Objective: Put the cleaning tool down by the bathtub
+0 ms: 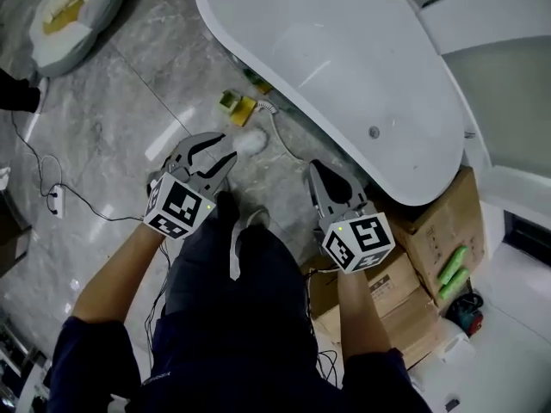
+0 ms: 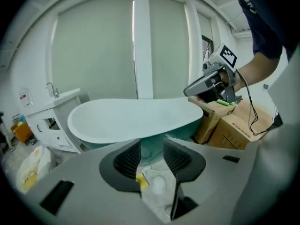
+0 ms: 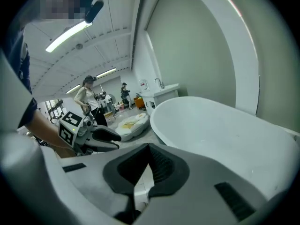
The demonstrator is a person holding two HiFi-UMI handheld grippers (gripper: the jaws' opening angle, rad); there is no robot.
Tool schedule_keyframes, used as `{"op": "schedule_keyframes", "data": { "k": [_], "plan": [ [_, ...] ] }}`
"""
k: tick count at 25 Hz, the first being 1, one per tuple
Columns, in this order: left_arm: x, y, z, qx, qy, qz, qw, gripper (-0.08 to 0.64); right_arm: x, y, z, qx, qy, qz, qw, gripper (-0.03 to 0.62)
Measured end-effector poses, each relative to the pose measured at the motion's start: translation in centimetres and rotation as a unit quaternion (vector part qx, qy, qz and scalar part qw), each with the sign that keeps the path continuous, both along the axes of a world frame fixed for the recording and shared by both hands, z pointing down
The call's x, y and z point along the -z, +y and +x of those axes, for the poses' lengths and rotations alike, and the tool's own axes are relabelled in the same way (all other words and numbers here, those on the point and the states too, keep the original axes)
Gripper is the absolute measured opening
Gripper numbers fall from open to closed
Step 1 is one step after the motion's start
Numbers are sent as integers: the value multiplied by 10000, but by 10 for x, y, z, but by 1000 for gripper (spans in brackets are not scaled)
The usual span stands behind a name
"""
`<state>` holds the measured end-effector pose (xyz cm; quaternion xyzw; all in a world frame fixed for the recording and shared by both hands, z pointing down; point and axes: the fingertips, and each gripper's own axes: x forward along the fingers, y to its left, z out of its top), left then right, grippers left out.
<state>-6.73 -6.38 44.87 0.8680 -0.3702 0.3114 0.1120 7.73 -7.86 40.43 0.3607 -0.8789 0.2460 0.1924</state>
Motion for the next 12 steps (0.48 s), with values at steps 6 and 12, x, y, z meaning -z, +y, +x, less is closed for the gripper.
{"op": "schedule_keyframes", "data": {
  "k": [6, 12],
  "plan": [
    [99, 3, 28, 198, 301, 417, 9985, 166, 79, 13, 13, -95, -216, 361, 9991, 5],
    [179, 14, 55, 56, 419, 783, 9960, 164, 140, 27, 31, -187, -326, 596, 9975, 5]
  ]
}}
